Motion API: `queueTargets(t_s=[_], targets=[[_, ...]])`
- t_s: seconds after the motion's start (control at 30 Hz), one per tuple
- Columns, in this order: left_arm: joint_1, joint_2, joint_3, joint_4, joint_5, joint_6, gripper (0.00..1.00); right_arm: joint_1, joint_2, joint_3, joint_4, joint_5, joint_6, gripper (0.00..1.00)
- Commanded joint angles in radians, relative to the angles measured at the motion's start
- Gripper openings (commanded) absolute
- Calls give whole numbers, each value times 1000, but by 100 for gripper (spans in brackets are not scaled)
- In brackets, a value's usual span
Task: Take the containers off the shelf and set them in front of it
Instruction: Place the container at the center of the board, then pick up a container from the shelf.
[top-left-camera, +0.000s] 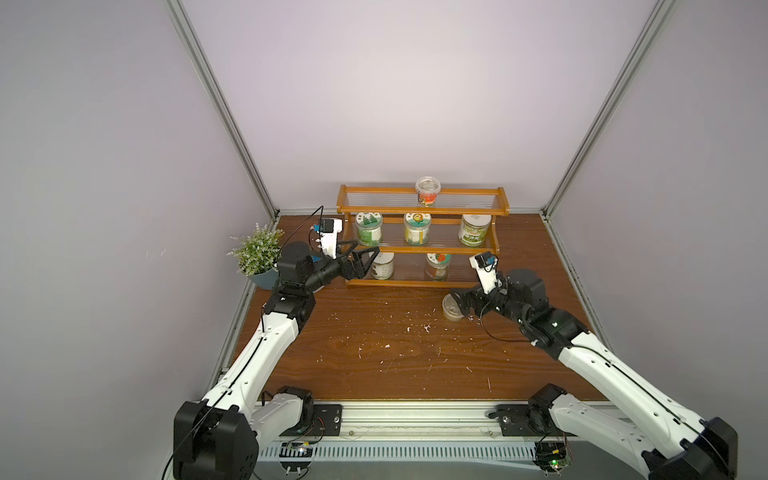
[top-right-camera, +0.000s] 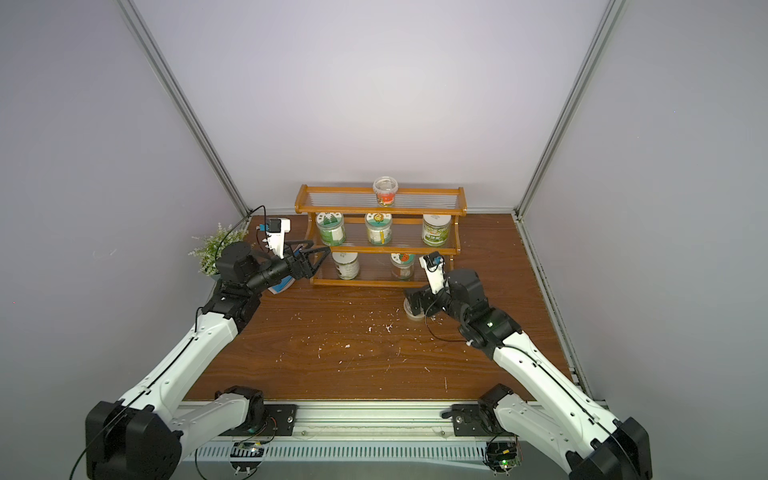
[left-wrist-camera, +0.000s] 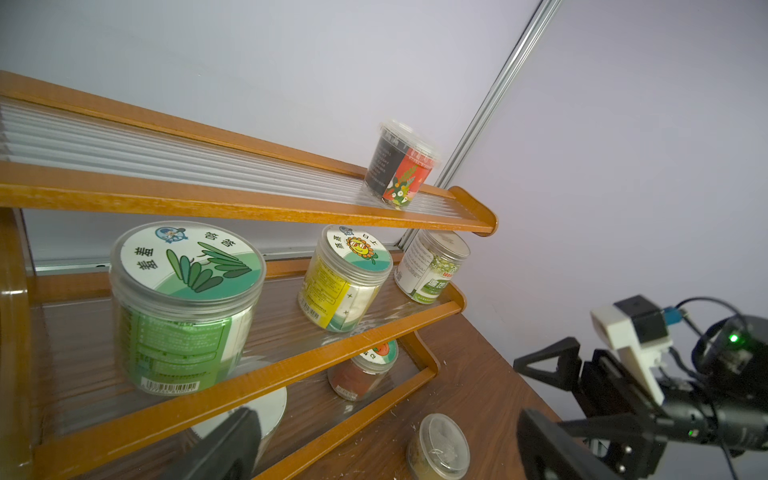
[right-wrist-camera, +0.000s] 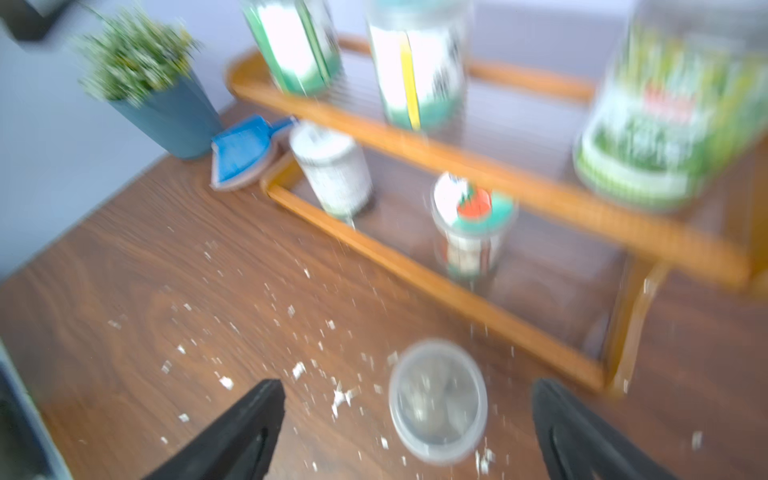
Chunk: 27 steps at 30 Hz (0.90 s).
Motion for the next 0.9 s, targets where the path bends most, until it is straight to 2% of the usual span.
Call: queueTargets(t_s=[0.0,0.1,0.43,0.6,0.73,0.87], targets=[[-9,1,21,10,13,8,100,-12,96,178,7,-73,-91,100],[-8,-10,17,1,3,15,99,-46,230,367,9,-144,-117,100],[-8,-26,23,-21,0,21,100,-109,609,878,-42,-175,-158,100],[-8,-28,32,-27,2,26,100,-114,733,1032,-78,-140,-175,100],[-8,-28,37,-27,8,26,99,-116,805,1121,-92,-171,-171,100],[-8,-30,37,-31,8,28,100,-117,875,1194,-129,-151,-174,100]])
